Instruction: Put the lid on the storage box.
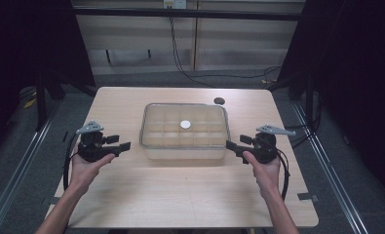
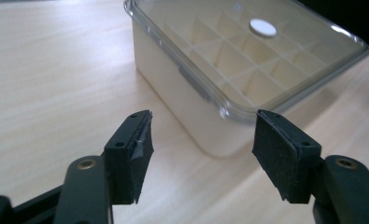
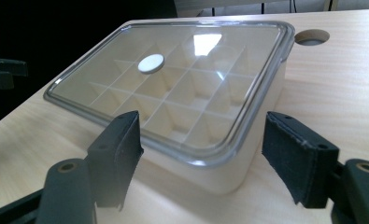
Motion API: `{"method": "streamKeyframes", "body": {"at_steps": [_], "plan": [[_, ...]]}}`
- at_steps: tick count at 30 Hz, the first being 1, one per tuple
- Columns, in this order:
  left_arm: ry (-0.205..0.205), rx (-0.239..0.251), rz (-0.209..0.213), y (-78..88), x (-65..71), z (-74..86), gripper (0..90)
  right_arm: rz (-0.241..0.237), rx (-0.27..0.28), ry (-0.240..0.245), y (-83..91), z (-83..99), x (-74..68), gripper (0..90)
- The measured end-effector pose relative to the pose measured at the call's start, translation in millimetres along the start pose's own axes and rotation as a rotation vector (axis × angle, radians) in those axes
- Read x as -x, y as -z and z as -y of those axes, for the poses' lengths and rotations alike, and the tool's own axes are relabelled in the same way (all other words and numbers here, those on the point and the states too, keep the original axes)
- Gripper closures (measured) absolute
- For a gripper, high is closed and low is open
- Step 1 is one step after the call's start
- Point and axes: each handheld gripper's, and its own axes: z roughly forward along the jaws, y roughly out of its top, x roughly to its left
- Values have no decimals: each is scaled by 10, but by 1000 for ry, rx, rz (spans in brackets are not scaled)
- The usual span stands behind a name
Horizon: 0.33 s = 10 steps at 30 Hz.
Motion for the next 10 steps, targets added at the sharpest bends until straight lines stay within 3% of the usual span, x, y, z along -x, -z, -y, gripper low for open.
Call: {"method": "streamKeyframes", "body": {"at_steps": [6,8,10], "plan": [[-10,-5,-7,139,59,254,357,14,10,-4,165,209,-34,287],[3,3,3,167,58,315,353,36,7,7,193,268,-34,286],[26,4,-18,176,80,378,346,37,14,2,223,332,-18,284]]}}
